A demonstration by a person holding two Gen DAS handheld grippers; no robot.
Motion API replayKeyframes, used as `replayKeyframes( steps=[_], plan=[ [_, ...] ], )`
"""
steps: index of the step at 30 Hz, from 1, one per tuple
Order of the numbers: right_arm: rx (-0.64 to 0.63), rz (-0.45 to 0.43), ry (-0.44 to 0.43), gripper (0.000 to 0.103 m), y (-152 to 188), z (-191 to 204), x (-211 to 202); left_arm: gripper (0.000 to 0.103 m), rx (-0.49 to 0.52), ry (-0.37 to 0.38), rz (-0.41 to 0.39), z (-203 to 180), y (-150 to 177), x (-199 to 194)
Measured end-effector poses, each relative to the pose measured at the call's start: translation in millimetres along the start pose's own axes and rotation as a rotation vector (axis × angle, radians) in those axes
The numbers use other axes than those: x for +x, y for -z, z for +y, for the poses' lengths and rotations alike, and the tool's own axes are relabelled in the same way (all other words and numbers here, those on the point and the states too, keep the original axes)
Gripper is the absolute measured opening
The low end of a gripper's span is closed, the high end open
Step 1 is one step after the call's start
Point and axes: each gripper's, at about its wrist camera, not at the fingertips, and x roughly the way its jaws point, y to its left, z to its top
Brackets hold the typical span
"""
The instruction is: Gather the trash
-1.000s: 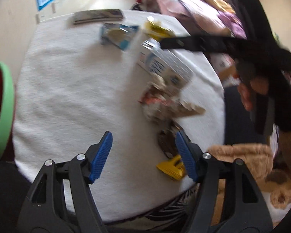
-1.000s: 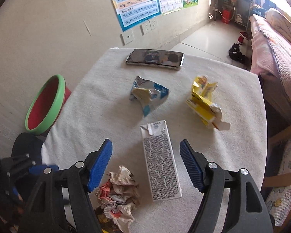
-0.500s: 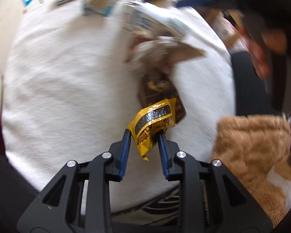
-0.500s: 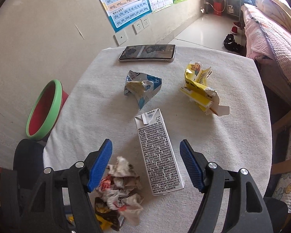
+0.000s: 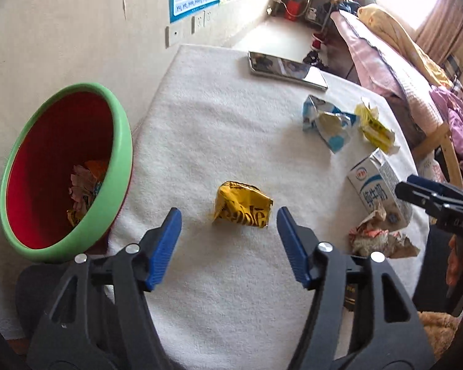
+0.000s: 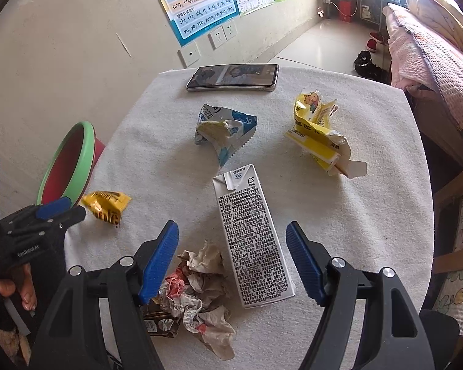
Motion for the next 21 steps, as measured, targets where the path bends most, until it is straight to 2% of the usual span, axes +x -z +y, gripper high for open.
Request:
replayKeyframes(
  steps=[3,6,11,18,21],
  plan=[
    [-0.009,0.003,0.001,0.070,0.0,2.1,2.0,0.077,-0.036,0.004,-0.076,3.2,0.9,-11.2],
    [-0.027,0.006,0.009,0.070,1.9,5.3,4.6,0.081,-0.026,0.010,-0.109,6.0,0.2,-17.6],
    [-0.032,0.018,0.027,0.070,4.2,2.9,8.7,0.081,0.001,0.003,-0.065,-2.2,3.2,-7.5],
    [0.007,0.038,0.056,0.070,5.8,-8.7,14.9,0.081,-0.058,-0.015,-0.041,14.5,5.4,-5.2],
    [0.003,0.075,0.063,0.070,9.1,-8.9,23.6,0.081,-0.069,-0.019,-0.041,18.0,4.7,-5.5]
  ],
)
